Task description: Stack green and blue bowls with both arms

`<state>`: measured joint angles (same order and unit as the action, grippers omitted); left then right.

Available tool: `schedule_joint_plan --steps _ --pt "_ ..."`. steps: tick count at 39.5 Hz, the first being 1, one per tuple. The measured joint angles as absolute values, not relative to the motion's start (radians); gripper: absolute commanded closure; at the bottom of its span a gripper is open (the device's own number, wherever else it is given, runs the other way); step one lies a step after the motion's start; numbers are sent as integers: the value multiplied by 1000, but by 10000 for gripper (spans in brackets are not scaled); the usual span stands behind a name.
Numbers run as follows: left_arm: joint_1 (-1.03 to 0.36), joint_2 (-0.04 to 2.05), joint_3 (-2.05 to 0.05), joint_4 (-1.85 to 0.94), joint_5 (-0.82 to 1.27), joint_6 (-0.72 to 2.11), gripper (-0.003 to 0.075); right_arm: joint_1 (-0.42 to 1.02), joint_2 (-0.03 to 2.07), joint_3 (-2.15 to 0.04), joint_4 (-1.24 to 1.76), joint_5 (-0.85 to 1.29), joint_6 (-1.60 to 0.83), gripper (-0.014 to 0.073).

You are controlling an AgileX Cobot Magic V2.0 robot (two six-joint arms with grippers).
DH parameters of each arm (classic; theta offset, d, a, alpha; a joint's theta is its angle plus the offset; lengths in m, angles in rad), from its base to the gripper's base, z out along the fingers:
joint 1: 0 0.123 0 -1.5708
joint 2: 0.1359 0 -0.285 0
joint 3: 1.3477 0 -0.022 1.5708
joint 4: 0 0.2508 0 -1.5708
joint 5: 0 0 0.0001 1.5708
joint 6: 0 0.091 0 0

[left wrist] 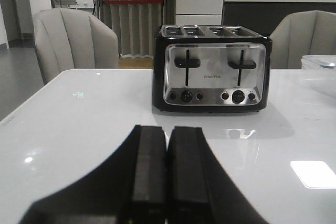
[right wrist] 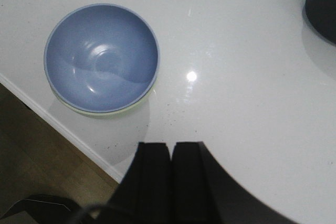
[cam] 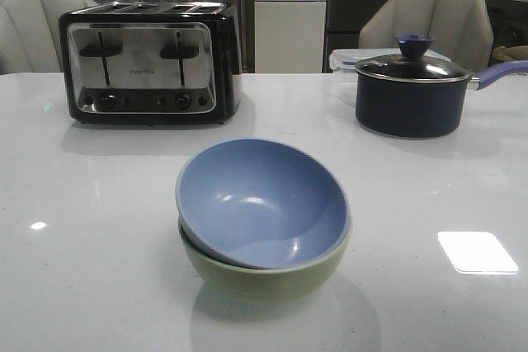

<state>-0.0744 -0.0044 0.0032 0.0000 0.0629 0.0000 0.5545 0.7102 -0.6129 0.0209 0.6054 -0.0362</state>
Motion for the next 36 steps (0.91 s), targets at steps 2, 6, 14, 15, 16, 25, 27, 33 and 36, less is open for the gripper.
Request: schedule_joint_plan --steps 2,6,14,15,16,25,27,33,36 --pt "-74 -4 3 0 63 0 627 554 710 -613 21 605 -36 537" --pt "-74 -4 3 0 63 0 627 554 706 -610 19 603 -36 537" --pt "-74 -4 3 0 63 0 627 393 560 -467 11 469 -37 537" --pt "-74 -4 3 0 63 0 627 367 534 -442 11 446 -37 537" --pt "-74 -4 3 0 63 0 627 334 497 -408 11 415 -37 537" --pt "-74 -4 3 0 63 0 627 121 181 -137 11 213 -37 537" --pt "-74 -4 3 0 63 0 627 90 127 -91 11 186 -37 537" --pt "-74 -4 3 0 63 0 627 44 13 11 11 123 -37 537" --pt "-74 -4 3 0 63 0 627 42 -7 26 11 119 -37 537"
